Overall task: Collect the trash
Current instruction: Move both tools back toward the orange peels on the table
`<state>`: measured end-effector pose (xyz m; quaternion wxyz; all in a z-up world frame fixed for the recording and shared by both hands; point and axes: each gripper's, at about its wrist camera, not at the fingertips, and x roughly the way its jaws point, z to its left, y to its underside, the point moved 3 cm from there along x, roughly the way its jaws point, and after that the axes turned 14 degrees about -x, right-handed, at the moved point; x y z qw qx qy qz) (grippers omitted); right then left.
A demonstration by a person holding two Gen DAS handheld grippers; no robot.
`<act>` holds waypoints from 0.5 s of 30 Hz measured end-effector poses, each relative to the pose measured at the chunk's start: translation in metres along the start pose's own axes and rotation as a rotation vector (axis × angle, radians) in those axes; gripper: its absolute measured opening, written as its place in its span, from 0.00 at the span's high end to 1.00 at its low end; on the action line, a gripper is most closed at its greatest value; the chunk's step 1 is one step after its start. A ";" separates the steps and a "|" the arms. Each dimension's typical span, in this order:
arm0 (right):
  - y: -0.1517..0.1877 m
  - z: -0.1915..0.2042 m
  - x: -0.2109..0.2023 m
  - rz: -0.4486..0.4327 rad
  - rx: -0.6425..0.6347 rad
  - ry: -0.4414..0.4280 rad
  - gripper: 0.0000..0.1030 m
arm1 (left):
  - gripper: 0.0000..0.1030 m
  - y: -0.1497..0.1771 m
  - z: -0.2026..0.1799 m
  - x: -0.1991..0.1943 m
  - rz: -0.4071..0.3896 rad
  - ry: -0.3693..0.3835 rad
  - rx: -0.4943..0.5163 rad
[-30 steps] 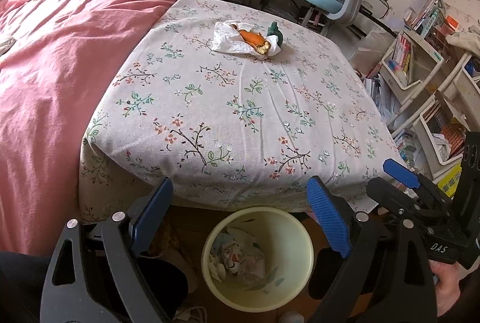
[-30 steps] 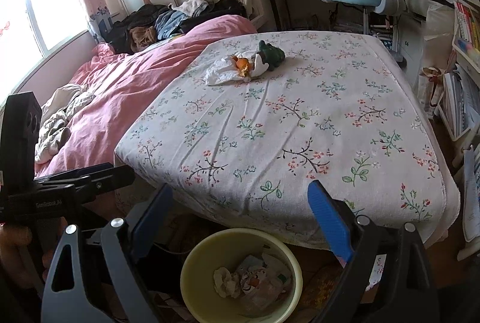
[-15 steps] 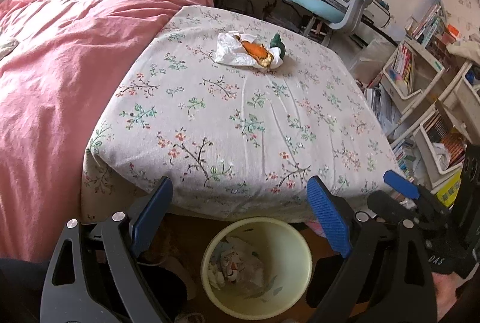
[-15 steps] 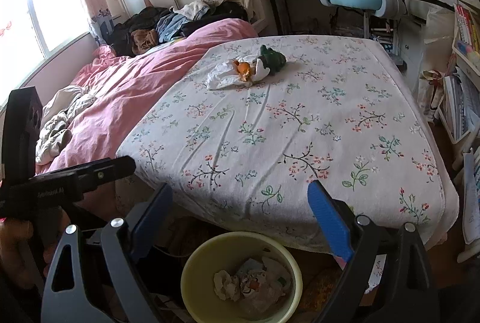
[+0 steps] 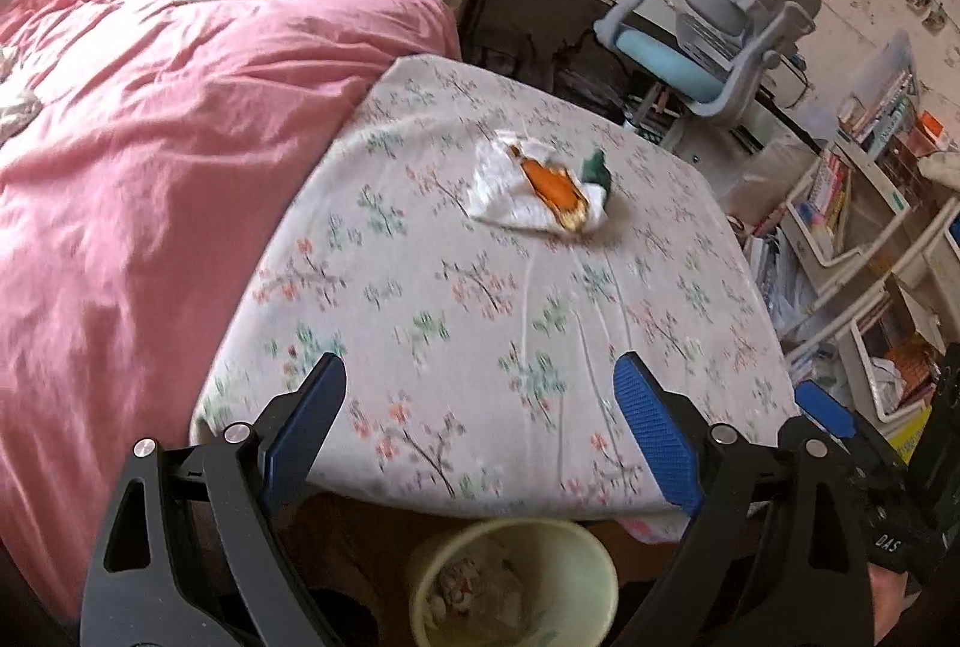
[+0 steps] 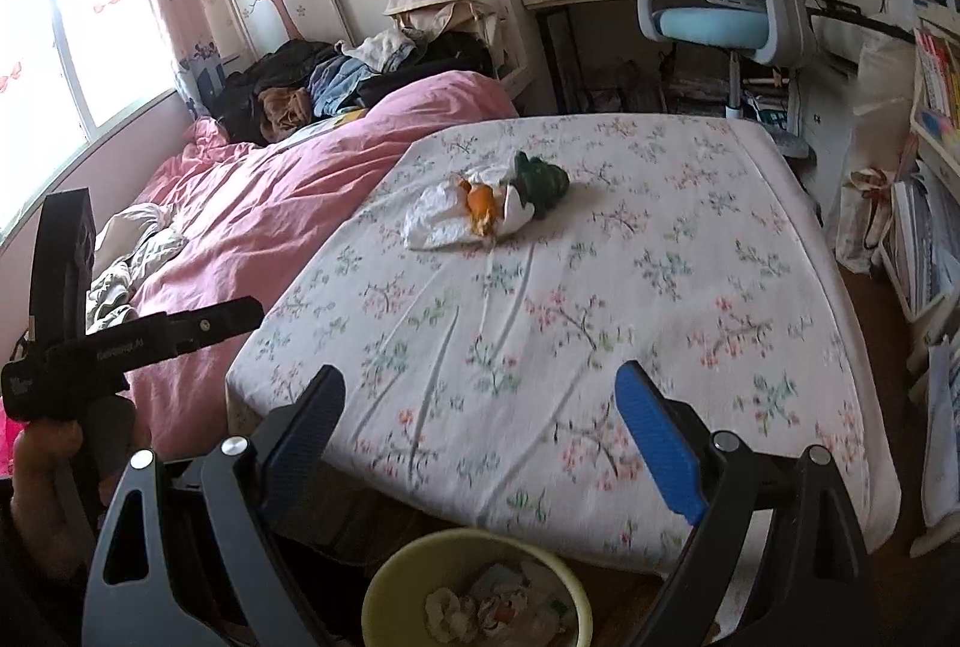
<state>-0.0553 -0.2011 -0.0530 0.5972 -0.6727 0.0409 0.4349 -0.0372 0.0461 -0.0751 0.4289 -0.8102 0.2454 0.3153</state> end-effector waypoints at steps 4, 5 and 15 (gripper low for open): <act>-0.001 0.000 0.008 0.003 0.008 -0.008 0.15 | 0.15 -0.008 0.000 0.001 -0.030 -0.019 0.001; -0.001 0.002 0.009 0.005 0.005 -0.011 0.15 | 0.15 -0.008 0.000 0.001 -0.037 -0.023 0.003; -0.014 -0.005 0.015 -0.018 0.017 -0.001 0.15 | 0.15 -0.010 -0.013 0.001 -0.084 -0.047 0.068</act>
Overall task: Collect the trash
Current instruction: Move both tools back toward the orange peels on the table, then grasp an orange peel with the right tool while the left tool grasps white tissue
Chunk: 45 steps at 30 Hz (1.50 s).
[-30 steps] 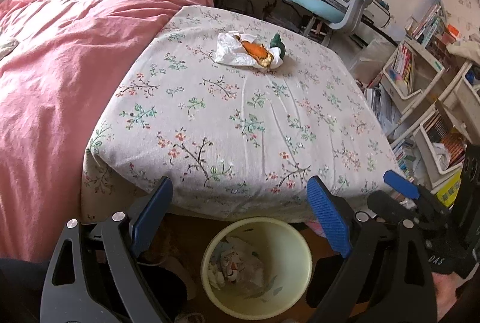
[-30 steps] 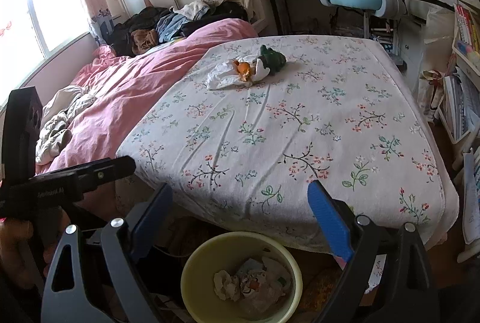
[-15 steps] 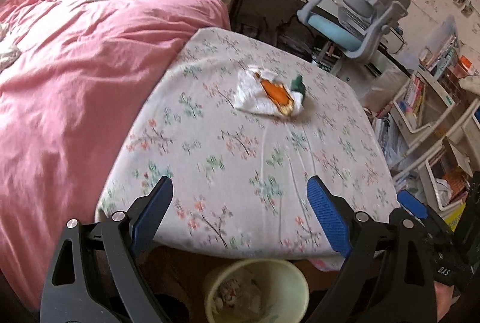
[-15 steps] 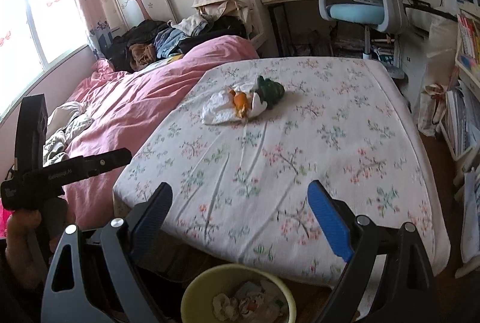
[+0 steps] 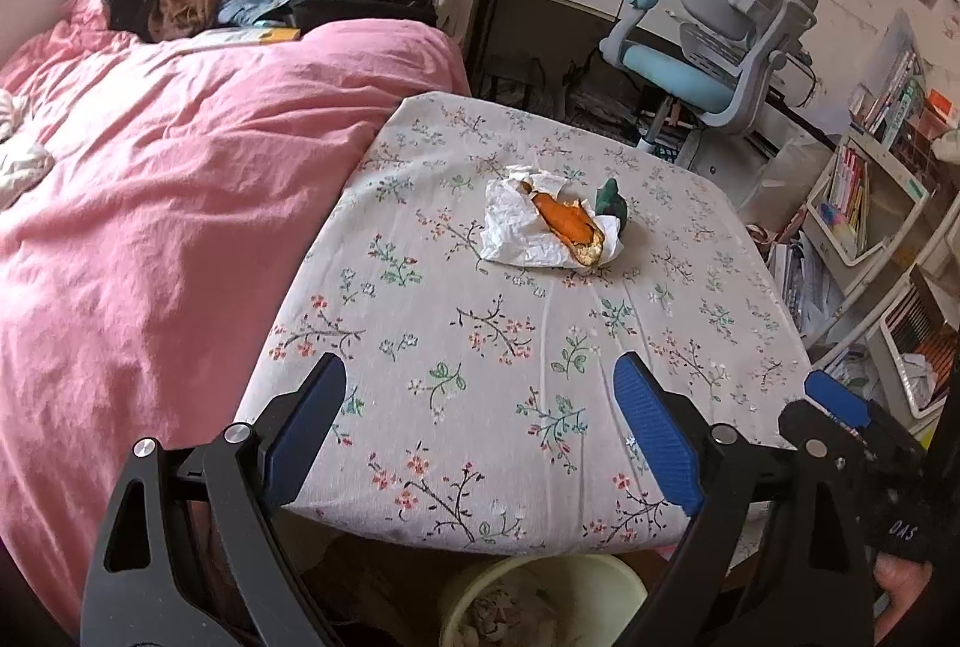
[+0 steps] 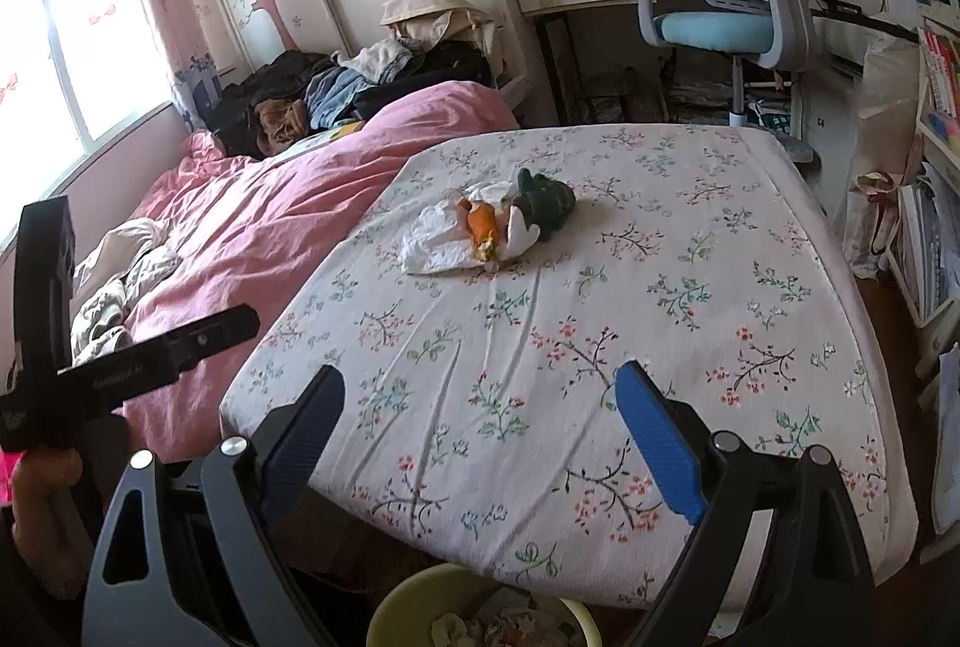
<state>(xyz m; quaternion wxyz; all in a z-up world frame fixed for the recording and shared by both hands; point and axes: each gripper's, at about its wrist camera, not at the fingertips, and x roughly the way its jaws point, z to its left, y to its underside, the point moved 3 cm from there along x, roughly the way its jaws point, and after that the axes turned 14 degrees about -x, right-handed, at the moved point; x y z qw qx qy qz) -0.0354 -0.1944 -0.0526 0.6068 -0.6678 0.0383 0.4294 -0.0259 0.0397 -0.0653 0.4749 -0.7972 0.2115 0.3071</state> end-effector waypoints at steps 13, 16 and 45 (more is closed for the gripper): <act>-0.048 -0.015 0.028 -0.001 -0.116 0.075 0.11 | 0.15 -0.024 -0.014 0.018 -0.001 -0.004 0.025; -0.051 -0.019 0.044 0.029 -0.109 0.056 0.11 | 0.15 -0.041 -0.005 0.024 -0.013 -0.027 -0.008; -0.075 -0.002 0.186 0.273 -0.246 -0.120 0.83 | 0.15 -0.109 0.016 0.123 0.144 -0.068 -0.131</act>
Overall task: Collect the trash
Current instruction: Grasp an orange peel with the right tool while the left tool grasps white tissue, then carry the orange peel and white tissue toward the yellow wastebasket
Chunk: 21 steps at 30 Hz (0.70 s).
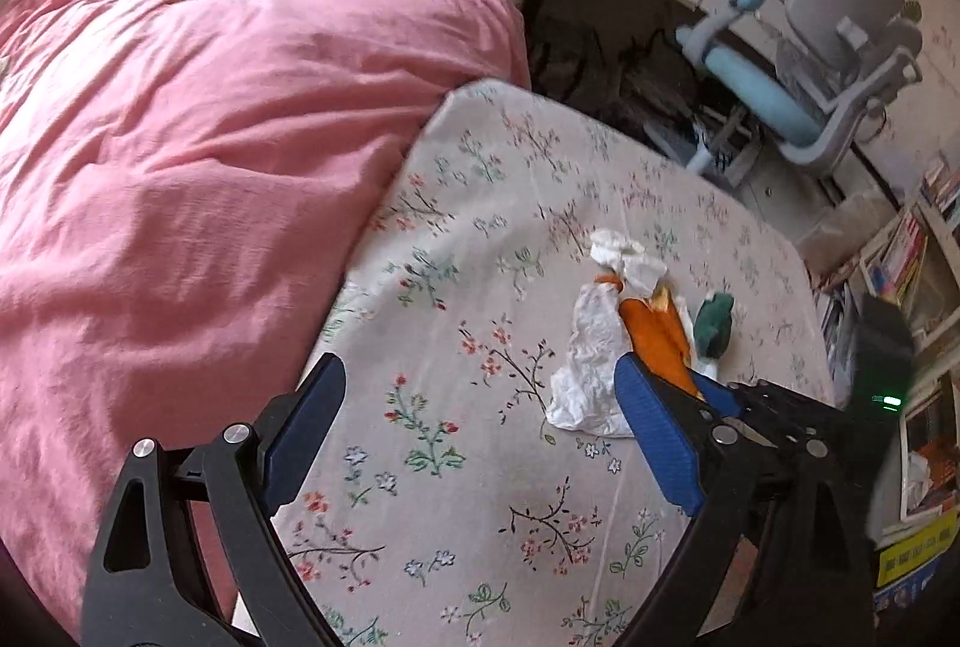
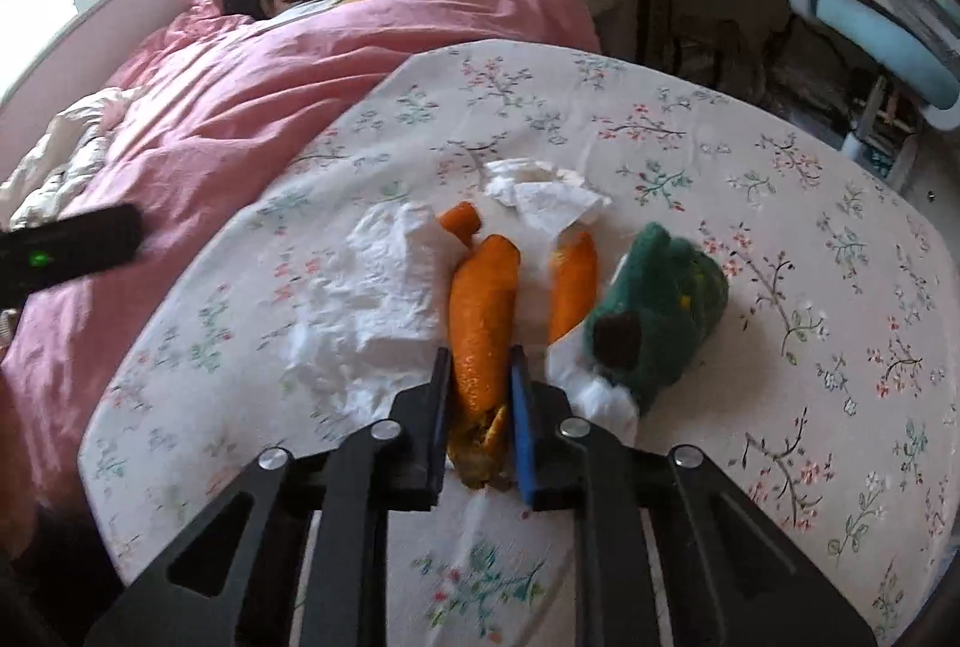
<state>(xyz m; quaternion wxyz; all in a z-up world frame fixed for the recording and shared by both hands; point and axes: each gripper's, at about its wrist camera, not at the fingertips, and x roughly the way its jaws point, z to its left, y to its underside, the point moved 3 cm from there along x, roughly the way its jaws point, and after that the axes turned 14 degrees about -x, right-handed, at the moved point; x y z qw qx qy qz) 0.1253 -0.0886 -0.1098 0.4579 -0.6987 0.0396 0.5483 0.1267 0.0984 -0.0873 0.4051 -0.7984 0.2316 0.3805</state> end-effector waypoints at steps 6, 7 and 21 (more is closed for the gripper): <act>0.020 -0.002 -0.047 -0.048 0.123 -0.172 0.83 | 0.15 0.007 -0.005 0.007 0.028 -0.005 0.029; 0.024 -0.006 -0.056 -0.062 0.154 -0.179 0.83 | 0.15 0.009 -0.007 0.011 0.030 -0.015 0.042; 0.077 -0.040 -0.094 0.034 0.187 0.011 0.82 | 0.65 0.045 -0.072 0.077 0.053 -0.042 0.297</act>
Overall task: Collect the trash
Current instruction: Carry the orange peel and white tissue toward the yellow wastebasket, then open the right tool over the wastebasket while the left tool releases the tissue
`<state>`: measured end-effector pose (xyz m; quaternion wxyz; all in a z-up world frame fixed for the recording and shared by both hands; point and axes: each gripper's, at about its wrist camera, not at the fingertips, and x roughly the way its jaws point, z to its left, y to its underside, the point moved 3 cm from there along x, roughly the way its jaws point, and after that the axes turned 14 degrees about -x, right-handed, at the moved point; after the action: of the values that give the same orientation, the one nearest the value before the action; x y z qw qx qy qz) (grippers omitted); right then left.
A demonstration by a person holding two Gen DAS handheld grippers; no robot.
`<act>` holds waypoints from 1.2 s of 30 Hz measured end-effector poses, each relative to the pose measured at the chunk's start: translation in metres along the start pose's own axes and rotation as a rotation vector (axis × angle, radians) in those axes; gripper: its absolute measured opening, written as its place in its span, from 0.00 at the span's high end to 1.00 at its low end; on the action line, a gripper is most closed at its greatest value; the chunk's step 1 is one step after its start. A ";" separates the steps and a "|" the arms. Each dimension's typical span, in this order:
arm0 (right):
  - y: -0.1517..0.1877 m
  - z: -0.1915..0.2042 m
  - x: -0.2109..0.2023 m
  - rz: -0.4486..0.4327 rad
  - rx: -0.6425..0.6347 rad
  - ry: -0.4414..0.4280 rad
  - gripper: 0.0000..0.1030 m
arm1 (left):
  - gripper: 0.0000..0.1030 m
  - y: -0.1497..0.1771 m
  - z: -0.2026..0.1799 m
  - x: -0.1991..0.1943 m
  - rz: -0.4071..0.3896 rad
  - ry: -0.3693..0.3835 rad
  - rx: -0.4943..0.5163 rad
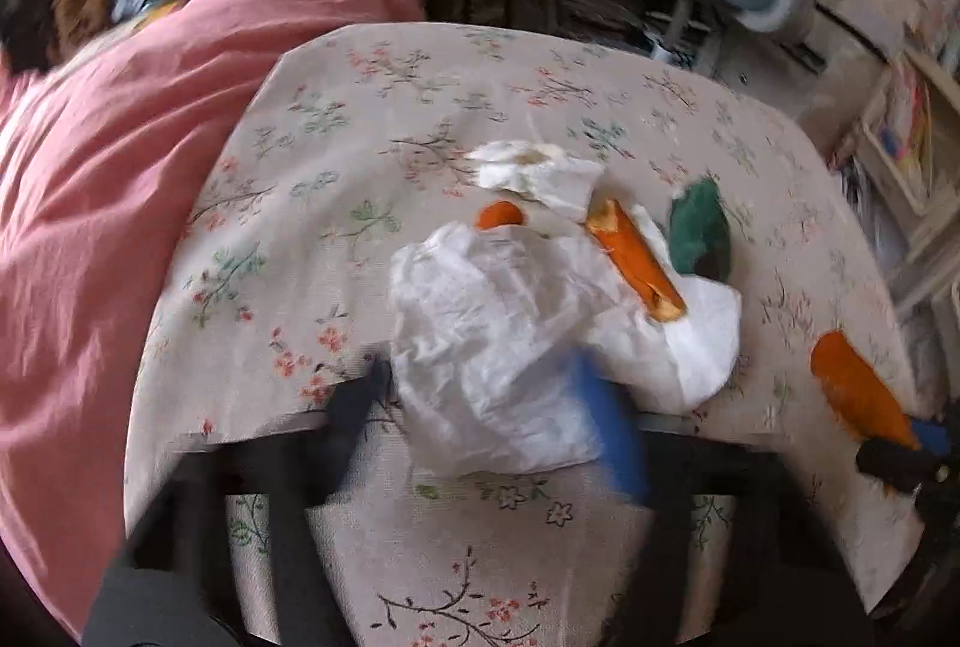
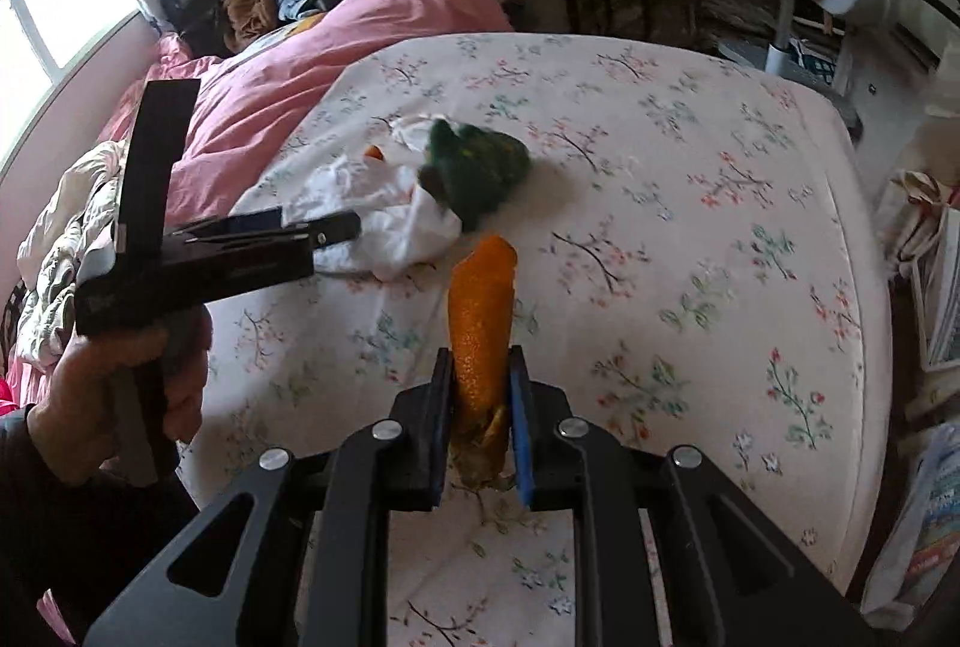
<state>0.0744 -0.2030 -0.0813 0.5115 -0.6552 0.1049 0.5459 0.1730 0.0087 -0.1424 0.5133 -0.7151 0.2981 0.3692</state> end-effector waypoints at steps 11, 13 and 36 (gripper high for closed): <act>0.001 0.009 -0.012 -0.067 0.019 -0.021 0.82 | 0.96 0.006 0.027 -0.076 0.027 0.329 -0.170; 0.003 0.010 -0.014 -0.075 0.026 -0.020 0.82 | 0.96 0.007 0.034 -0.097 0.009 0.411 -0.206; 0.090 0.106 -0.043 -0.083 -0.019 -0.200 0.82 | 0.95 0.125 0.063 -0.190 0.018 0.517 -0.192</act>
<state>-0.0689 -0.1792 -0.0831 0.5355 -0.6059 0.0208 0.5879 -0.0461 0.0412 -0.0604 0.3465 -0.8283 0.3893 0.2055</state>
